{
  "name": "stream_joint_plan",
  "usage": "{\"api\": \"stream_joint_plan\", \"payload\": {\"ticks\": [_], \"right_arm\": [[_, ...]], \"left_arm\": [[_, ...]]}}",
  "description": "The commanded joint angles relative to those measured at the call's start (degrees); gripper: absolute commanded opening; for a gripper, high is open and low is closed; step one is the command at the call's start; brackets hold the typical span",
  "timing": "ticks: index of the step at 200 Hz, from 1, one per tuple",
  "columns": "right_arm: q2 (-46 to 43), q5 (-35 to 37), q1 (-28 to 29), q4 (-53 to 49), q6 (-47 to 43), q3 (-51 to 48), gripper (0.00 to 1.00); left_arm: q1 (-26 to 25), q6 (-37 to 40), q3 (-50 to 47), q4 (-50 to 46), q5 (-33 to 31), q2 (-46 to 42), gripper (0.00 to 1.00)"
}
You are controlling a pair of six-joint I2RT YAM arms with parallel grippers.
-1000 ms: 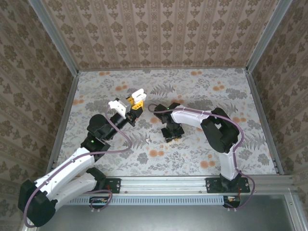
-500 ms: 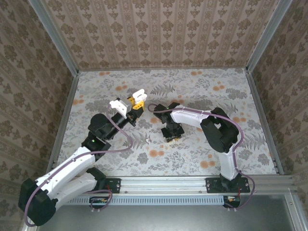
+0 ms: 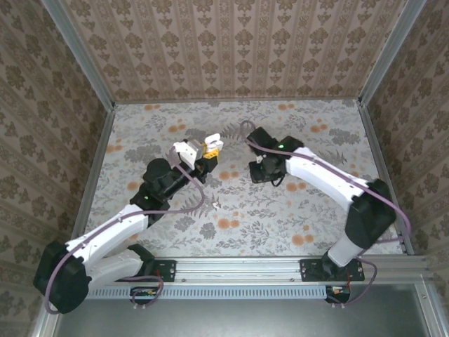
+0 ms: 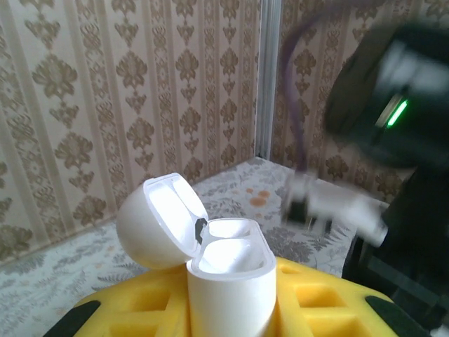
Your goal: Insert the wireless bluetooth earbuds into the charging case
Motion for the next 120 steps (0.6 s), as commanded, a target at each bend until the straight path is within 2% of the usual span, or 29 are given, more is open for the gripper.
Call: {"api": "stream_joint_plan", "payload": {"ticks": [1, 36, 77, 120], "right_arm": [[-4.0, 3.83, -0.41, 0.97, -0.72, 2.9, 0.29], [-7.62, 4.2, -0.43, 3.46, -2.01, 7.16, 0.29], [-13.06, 3.41, -0.32, 11.32, -3.19, 6.35, 0.29], [-14.32, -0.78, -0.28, 17.26, -4.85, 5.06, 0.3]], "left_arm": [[-0.86, -2.88, 2.38, 4.64, 2.17, 2.31, 0.28], [-2.47, -3.48, 3.32, 6.9, 2.97, 6.47, 0.28], [-3.42, -4.03, 4.16, 8.31, 3.98, 8.87, 0.28], [-3.73, -3.94, 4.52, 9.31, 4.69, 9.86, 0.28]]}}
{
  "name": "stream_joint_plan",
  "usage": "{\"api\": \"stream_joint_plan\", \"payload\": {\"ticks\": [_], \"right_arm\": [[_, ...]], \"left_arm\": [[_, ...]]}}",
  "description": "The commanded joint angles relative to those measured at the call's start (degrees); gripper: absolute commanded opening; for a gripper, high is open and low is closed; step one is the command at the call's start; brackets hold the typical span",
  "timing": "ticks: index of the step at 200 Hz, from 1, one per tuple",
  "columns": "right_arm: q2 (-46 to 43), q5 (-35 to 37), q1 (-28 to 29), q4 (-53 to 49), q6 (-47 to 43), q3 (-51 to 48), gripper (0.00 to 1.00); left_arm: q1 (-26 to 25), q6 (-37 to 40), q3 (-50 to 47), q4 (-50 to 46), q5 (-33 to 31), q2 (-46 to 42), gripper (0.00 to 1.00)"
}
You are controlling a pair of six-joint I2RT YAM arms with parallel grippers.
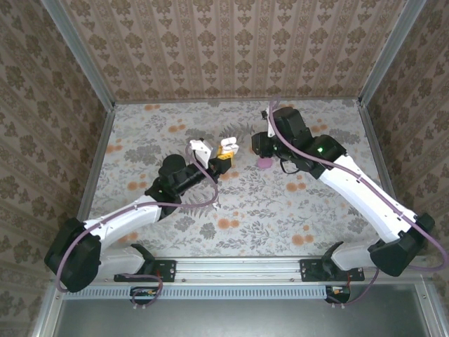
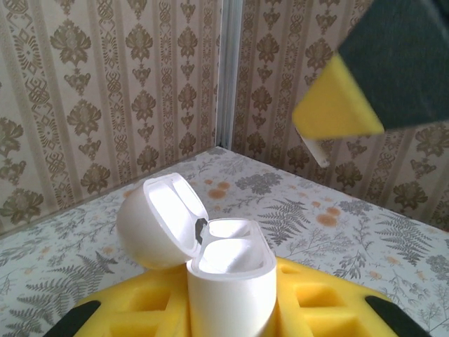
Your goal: Insert the wireless bluetooth earbuds into the charging case
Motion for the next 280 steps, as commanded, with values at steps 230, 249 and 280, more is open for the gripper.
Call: {"api": "stream_joint_plan", "payload": {"ticks": [230, 249, 280], "right_arm": [[0.83, -7.98, 2.38, 17.49, -3.13, -4.14, 0.29], [1.16, -7.75, 2.53, 17.76, -3.33, -3.88, 0.3], [1.58, -7.75, 2.62, 18.09, -3.65, -3.72, 0.29]], "left_arm": [[-0.64, -3.52, 2.62, 7.05, 2.86, 0.03, 0.28], [-0.64, -3.52, 2.57, 6.96, 2.77, -0.14, 0.27], [-0.65, -3.61, 2.73, 6.93, 2.71, -0.15, 0.28]]}}
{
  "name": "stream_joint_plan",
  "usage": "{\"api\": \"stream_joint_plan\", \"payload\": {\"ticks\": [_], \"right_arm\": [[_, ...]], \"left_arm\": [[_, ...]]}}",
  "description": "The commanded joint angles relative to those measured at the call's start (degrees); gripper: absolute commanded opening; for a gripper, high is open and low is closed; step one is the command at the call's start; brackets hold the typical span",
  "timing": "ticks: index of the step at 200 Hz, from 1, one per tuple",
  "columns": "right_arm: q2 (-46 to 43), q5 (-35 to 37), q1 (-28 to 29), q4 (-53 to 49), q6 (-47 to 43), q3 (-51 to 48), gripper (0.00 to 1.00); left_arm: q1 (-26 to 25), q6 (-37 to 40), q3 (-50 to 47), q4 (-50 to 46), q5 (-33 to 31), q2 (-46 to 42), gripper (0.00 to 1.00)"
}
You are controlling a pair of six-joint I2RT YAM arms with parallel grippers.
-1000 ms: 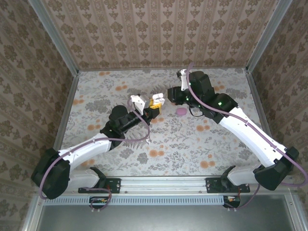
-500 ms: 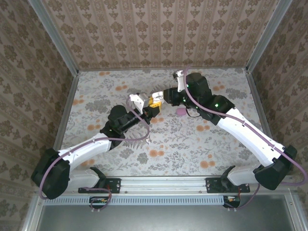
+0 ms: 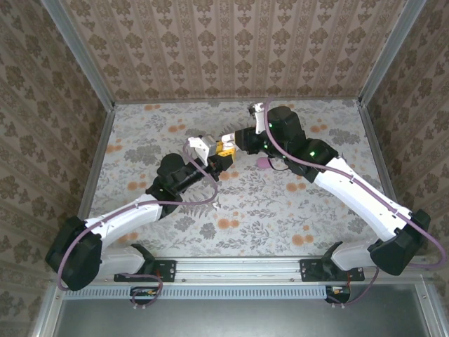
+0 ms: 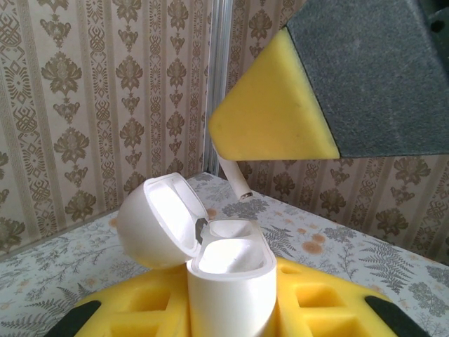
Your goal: Insert the wireless bluetooth earbuds into the charging case
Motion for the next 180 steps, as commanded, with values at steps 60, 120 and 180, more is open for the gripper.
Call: {"api": "stream_joint_plan", "payload": {"ticks": [60, 120, 180], "right_arm": [[1.71, -0.16, 0.87, 2.11, -2.4, -1.06, 0.29], [0.94, -1.69, 1.14, 3.12, -3.65, -3.49, 0.29], [0.11, -4.4, 1.23, 3.06, -4.04, -5.01, 0.32]], "left_arm": [[-0.59, -1.21, 2.13, 2.61, 0.64, -1.13, 0.27], [-0.6, -1.49, 1.88, 2.63, -1.05, -1.38, 0.28], [-0.62, -1.48, 1.92, 2.78, -1.17, -1.42, 0.28]]}}
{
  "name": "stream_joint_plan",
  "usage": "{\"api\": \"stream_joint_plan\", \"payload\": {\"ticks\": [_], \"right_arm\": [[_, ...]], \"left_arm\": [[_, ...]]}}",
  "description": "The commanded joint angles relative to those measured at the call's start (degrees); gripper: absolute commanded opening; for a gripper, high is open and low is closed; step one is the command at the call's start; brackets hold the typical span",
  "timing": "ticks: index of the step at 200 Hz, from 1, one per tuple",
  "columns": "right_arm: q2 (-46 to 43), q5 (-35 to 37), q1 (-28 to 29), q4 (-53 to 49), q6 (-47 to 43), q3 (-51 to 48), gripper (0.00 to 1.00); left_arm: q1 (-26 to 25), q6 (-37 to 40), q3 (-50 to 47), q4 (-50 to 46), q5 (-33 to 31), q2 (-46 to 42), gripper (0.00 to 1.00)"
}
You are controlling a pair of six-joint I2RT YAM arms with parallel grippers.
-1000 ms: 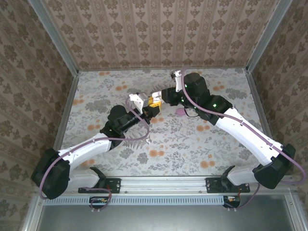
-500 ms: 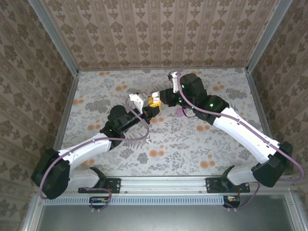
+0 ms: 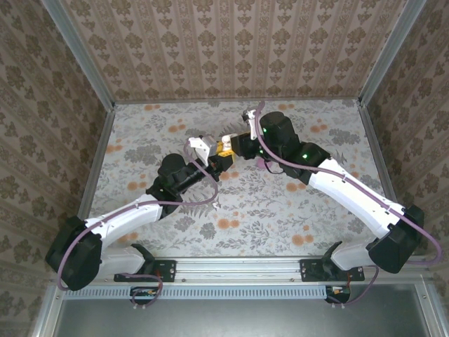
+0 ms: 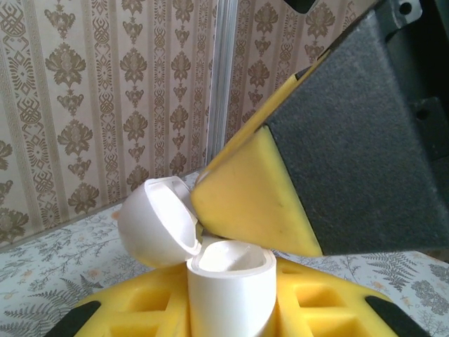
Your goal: Insert the wireless bluetooth earbuds into the charging case
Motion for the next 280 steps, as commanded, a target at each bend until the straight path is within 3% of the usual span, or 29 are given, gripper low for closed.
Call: {"api": "stream_joint_plan", "payload": {"ticks": [1, 151, 202, 251, 280], "right_arm": [[-1.04, -2.87, 0.46, -0.34, -0.85, -1.15, 0.32], [-3.85, -8.77, -0.83, 0.58, 3.22, -2.07, 0.51], [-4.43, -16.4, -4.14, 2.9, 9.47, -2.16, 0.59], [-4.48, -18.12, -6.11, 3.65, 13.04, -2.56, 0.6], [-4.97, -15.75, -6.87, 2.53, 14.37, -2.79, 0.52]], "left_arm": [[-0.28, -1.12, 1.9, 3.7, -0.04, -1.42, 0.28], [-0.24, -0.8, 1.61, 3.71, -0.08, -1.95, 0.28], [-0.23, -0.6, 1.78, 3.61, 0.03, -1.86, 0.28], [-0.24, -0.66, 1.88, 3.69, 0.16, -1.68, 0.27], [-0.15, -0.57, 1.76, 3.62, 0.3, -1.77, 0.28]]}}
